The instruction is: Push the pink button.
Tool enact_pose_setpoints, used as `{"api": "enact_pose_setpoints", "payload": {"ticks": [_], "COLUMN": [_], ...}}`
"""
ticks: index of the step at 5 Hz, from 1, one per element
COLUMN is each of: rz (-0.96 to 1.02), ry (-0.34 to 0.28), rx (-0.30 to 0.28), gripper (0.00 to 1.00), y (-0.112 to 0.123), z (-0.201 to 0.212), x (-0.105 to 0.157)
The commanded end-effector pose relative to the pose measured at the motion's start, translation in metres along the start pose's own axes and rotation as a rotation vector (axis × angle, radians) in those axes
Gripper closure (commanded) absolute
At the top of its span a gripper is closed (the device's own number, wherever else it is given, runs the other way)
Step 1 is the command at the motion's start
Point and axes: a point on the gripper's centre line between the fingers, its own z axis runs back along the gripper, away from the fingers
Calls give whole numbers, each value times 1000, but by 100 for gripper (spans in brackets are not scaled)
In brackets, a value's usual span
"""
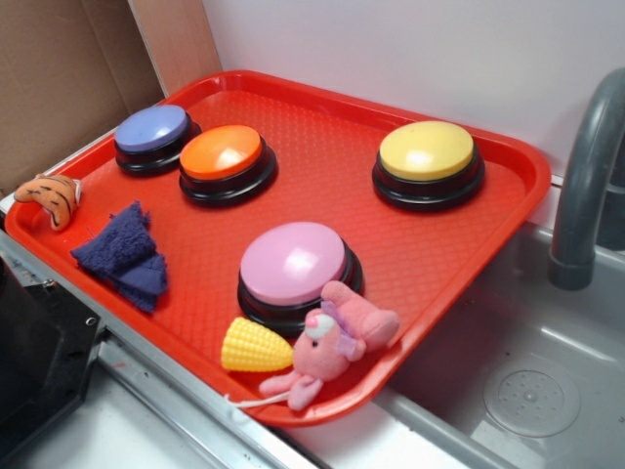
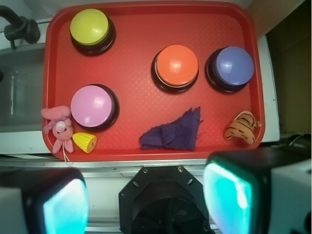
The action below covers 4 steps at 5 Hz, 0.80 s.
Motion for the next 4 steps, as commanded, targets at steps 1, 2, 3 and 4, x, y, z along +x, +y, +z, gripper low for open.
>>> {"api": "enact_pose_setpoints", "payload": {"ticks": [1, 2, 3, 4], "rz": [0, -186, -251, -251], "ry": [0, 12, -66, -66], "rx": [0, 55, 97, 97], "gripper": [0, 0, 0, 0], "y": [0, -49, -92, -92], "z": [0, -57, -107, -107], "x": [0, 36, 32, 32]}}
